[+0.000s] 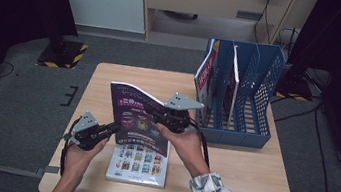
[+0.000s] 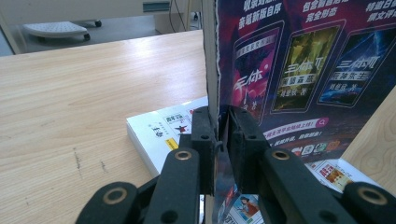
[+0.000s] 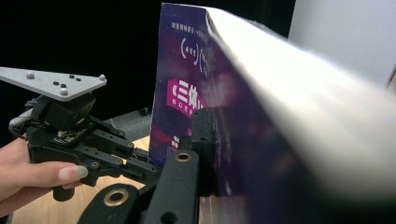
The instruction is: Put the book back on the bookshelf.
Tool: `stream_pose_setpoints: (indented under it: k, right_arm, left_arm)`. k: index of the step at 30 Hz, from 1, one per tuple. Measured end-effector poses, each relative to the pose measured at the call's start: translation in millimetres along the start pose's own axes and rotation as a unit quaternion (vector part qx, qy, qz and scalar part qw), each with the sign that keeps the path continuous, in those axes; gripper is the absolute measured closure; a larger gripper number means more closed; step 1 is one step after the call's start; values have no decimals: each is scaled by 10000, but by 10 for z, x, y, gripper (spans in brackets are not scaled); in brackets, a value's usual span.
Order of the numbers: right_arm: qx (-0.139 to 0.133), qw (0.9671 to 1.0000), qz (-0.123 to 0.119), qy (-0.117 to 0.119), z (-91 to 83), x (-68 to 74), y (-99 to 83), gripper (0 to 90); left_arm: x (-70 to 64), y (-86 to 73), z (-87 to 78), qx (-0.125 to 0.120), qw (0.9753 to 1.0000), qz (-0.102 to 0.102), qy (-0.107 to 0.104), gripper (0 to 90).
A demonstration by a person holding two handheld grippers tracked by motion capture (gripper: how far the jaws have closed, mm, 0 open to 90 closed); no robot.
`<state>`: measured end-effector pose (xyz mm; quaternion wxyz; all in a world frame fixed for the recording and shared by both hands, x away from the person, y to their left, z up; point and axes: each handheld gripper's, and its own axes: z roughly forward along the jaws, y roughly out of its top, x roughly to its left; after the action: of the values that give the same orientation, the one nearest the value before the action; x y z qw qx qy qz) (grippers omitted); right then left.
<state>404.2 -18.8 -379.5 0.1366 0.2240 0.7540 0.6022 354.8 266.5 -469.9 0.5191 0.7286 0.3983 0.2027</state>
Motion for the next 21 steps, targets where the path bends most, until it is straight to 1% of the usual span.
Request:
stream_pose_setpoints:
  k: [2,6,8,10,11,12,13,15,16,17,18,20,21]
  right_arm:
    - [24,10000,-35,15,4,16,15,839]
    - [22,9999,-108,-20,4,33,52,838]
    - [35,9999,-158,-20,-5,41,68,839]
    - [31,9999,-166,-27,-19,48,84,839]
    - [26,9998,-172,-23,-25,50,90,839]
    - [-1,9999,-168,-4,-34,54,100,839]
    - [-20,9998,-173,2,-38,58,106,839]
    - [-44,9998,-171,19,-43,77,126,839]
    - [-47,9998,-203,4,-39,86,139,839]
    - [-45,9998,-206,-4,-37,92,146,839]
    - [-50,9996,-279,-67,-33,97,159,838]
    - [-66,9993,-355,-114,-31,94,176,839]
    - [-82,9993,-330,-144,-32,93,185,839]
  left_arm:
    - [3,-3,3,-7,10000,-38,-26,810]
    - [-11,-3,9,10,10000,0,-71,808]
    - [-8,-3,8,-20,9999,-12,-111,805]
    - [3,-6,8,-82,9999,-31,-108,775]
    - [14,-9,7,-141,9999,-72,-60,740]
    - [23,-11,8,-177,9998,-99,-7,639]
    - [38,-18,7,-191,9997,-129,67,580]
    - [66,-33,3,-149,9997,-97,150,518]
    - [79,-38,3,-110,9997,-87,188,467]
    - [99,-48,7,-59,9996,-96,277,419]
    - [115,-54,7,7,9994,-79,334,365]
    - [157,-79,18,188,9986,-57,489,307]
    - [174,-97,30,336,9978,-24,567,277]
